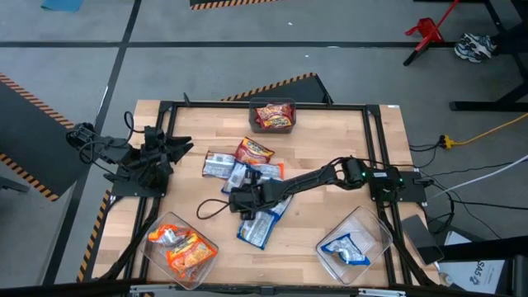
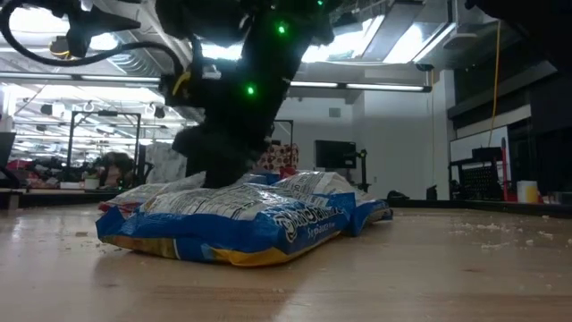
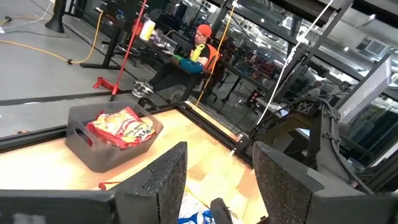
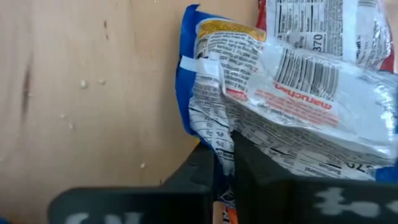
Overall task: Sort Maruchan noodles
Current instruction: Put the blue noodle pack into the right transparent bin
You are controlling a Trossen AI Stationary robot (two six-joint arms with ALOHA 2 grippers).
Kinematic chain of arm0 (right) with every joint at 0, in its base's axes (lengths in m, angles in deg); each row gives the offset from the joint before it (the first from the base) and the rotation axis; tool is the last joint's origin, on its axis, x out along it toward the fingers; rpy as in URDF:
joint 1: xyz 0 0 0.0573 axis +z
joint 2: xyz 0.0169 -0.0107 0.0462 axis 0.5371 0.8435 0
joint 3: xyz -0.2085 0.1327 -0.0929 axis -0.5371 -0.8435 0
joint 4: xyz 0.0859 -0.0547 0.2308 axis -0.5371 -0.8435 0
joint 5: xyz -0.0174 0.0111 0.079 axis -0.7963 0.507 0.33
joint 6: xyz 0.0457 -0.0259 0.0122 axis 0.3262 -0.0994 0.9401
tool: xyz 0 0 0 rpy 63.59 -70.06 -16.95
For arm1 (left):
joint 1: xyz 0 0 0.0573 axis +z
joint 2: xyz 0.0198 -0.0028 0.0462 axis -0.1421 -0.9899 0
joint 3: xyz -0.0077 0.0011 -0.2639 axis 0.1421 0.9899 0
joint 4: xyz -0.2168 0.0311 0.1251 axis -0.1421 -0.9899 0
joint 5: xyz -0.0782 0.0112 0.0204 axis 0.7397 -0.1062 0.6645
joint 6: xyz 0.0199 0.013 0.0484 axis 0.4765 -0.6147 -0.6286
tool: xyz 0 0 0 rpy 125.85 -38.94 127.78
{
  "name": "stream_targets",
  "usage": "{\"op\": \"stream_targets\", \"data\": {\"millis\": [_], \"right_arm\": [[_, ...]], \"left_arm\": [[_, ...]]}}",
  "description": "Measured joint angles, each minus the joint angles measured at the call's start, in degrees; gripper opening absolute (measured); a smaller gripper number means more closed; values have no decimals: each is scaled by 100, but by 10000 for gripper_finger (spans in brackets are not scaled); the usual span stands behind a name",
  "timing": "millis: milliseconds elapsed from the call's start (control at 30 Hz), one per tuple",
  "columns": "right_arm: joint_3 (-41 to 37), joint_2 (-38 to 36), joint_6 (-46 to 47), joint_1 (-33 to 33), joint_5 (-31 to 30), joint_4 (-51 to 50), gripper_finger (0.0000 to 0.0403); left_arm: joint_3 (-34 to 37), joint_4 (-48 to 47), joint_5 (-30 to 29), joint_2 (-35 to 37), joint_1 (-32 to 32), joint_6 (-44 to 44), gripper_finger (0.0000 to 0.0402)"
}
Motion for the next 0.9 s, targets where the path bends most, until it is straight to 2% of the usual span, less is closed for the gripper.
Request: {"op": "stream_targets", "data": {"millis": [167,300,433,600,767,900], "right_arm": [[684,-1,355,-20,287,-674,7],[1521,-21,1017,-52,588,-1187,5],[2296,-35,1385,-35,580,-1634,2],[2125,-545,2262,-2,670,-1959,1],[2125,-897,3255,278,-36,-2984,0],[2125,-1093,4203,606,-217,-3884,0]], "left_arm": [[0,-30,0,0,0,-2,176],[1,-74,0,0,0,-2,176],[-1,-88,2,0,0,-4,176],[-1,-91,3,2,0,-7,176],[1,-115,2,2,0,-20,176],[0,-126,2,0,1,-17,176]]}}
